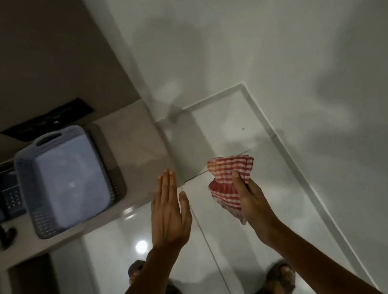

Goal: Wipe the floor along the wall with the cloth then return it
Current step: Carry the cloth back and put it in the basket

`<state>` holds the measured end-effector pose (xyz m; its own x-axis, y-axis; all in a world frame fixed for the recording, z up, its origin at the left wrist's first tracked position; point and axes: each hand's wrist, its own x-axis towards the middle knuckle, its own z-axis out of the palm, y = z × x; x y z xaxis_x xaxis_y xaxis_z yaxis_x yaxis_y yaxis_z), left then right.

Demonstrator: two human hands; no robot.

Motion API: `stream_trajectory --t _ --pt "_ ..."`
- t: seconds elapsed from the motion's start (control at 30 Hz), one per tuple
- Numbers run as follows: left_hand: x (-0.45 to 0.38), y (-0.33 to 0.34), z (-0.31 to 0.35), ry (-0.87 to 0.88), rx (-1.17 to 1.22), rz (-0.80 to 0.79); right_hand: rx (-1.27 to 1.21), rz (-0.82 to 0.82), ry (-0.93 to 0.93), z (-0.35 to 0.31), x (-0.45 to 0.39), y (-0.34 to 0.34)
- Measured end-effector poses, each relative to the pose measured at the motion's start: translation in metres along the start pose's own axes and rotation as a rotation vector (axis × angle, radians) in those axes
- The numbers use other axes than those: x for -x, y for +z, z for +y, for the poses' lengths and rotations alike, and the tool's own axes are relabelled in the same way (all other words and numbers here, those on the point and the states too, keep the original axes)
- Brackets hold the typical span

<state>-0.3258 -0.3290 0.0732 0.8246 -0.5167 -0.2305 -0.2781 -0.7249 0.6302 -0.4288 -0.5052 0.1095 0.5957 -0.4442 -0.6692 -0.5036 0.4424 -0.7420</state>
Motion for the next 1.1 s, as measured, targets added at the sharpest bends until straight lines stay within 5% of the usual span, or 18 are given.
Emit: stream_trajectory --t 0.5,0.73,0.93,1.03,1.1 --pt "-0.027 -0.175 -0.248 -0.170 -0.076 0.067 0.199 -0.021 0.091 -0.029 -0.063 0.305" --pt "-0.052 -0.186 -0.308 -0.306 -0.062 0.209 0.492 -0.195 -0.180 -0.032 -0.102 0.379" --pt "-0.065 -0.186 -0.352 -0.327 -0.051 0.144 0.812 -0.167 -0.529 -0.017 -0.142 0.428" --pt "-0.080 -0.187 -0.374 -0.271 -0.049 0.031 1.232 -0.289 -0.887 0.015 -0.170 0.444" --pt "-0.090 -0.186 -0.383 -0.267 -0.041 -0.023 1.579 -0.473 -0.771 0.038 -0.180 0.448"
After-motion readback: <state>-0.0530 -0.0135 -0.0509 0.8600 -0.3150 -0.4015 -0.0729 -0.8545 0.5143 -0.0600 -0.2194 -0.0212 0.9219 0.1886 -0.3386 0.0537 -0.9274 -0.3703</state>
